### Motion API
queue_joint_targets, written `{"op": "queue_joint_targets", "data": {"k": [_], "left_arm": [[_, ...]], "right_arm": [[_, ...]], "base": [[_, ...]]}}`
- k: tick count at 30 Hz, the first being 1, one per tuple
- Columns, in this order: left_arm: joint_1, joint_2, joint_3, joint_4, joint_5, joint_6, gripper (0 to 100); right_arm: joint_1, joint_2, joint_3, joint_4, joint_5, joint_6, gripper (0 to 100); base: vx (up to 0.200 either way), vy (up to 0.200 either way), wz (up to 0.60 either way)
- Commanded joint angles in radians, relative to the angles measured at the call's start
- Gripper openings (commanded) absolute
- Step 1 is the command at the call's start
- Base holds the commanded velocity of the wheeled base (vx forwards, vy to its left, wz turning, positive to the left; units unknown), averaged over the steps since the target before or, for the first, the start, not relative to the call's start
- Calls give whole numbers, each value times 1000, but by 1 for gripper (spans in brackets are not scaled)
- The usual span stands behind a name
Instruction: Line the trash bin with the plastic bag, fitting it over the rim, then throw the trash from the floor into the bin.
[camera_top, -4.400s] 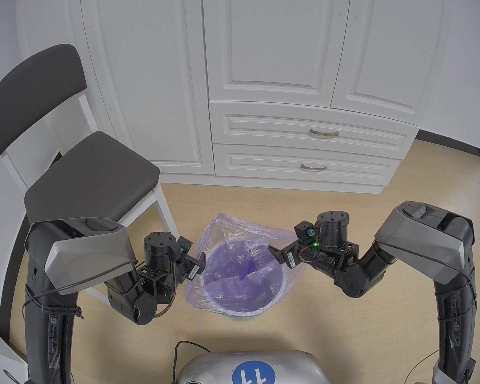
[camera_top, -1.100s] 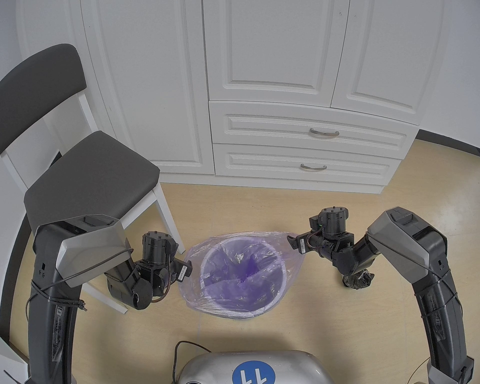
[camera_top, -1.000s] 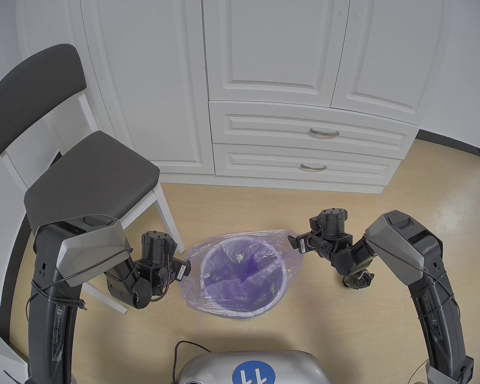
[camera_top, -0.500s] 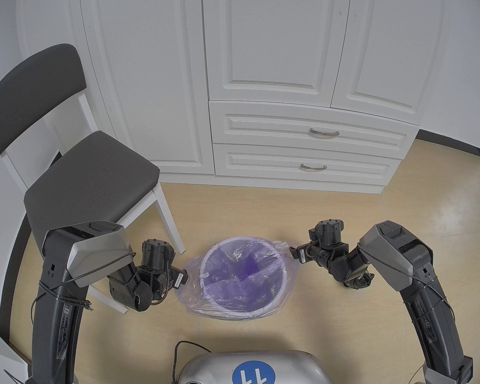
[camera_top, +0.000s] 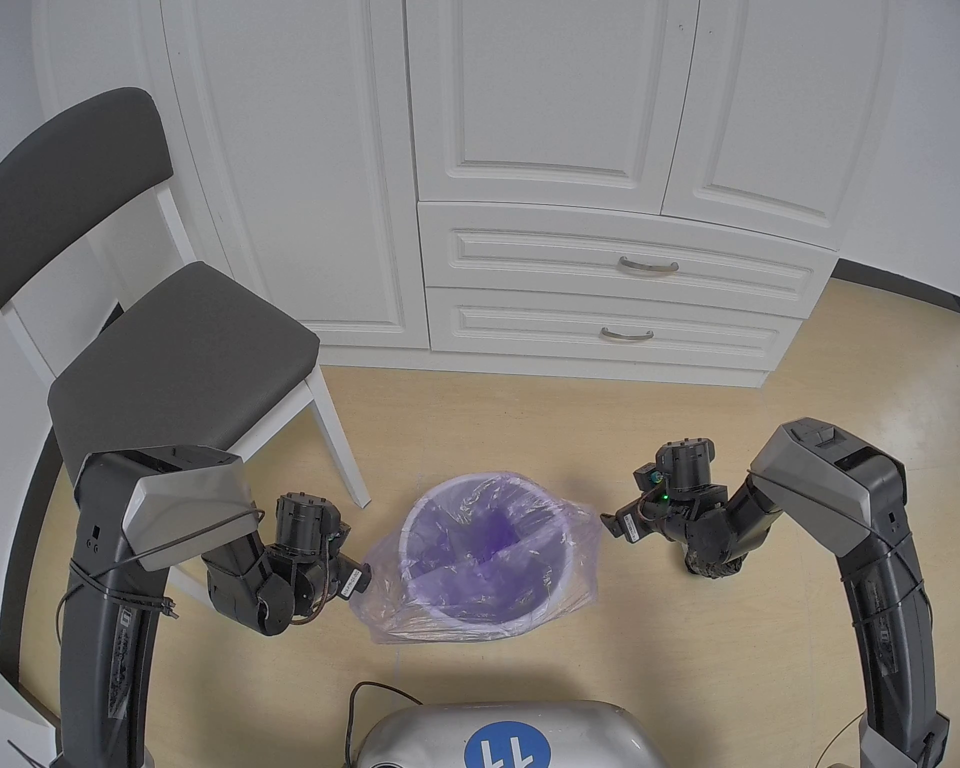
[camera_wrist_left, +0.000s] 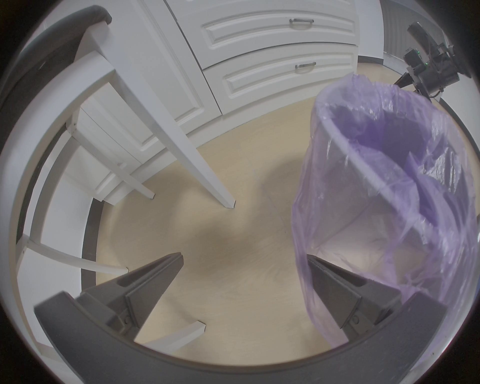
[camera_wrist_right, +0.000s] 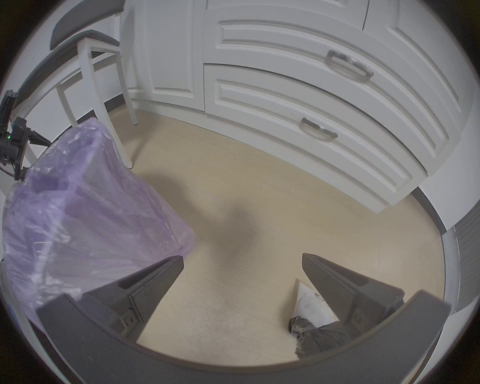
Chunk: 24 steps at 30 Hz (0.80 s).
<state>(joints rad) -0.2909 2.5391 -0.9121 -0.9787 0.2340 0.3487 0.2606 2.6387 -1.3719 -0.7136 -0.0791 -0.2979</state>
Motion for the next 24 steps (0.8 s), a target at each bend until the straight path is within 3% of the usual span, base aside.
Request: {"op": "queue_joint_targets", "data": {"k": [1, 8, 10, 13, 18, 24], "left_arm": [[1, -33, 19, -23, -5, 4, 100], [1, -40, 21, -44, -5, 4, 100], [-1, -40, 22, -44, -5, 4, 100], [-2, -43, 24, -46, -5, 4, 100], [1, -42, 22, -60, -5, 3, 100], [-1, -43, 22, -66, -5, 3, 100]], "right_arm": [[-11, -74, 48, -27, 9, -10, 100], [3, -126, 99, -136, 1, -9, 100], [11, -184, 189, -148, 10, -26, 100], [11, -210, 263, -138, 19, -92, 100], [-43, -223, 375, -136, 114, -320, 100], [5, -203, 412, -132, 147, -342, 100]], "base": [[0, 0, 0], [0, 0, 0], [0, 0, 0], [0, 0, 0], [0, 0, 0], [0, 0, 0]]}}
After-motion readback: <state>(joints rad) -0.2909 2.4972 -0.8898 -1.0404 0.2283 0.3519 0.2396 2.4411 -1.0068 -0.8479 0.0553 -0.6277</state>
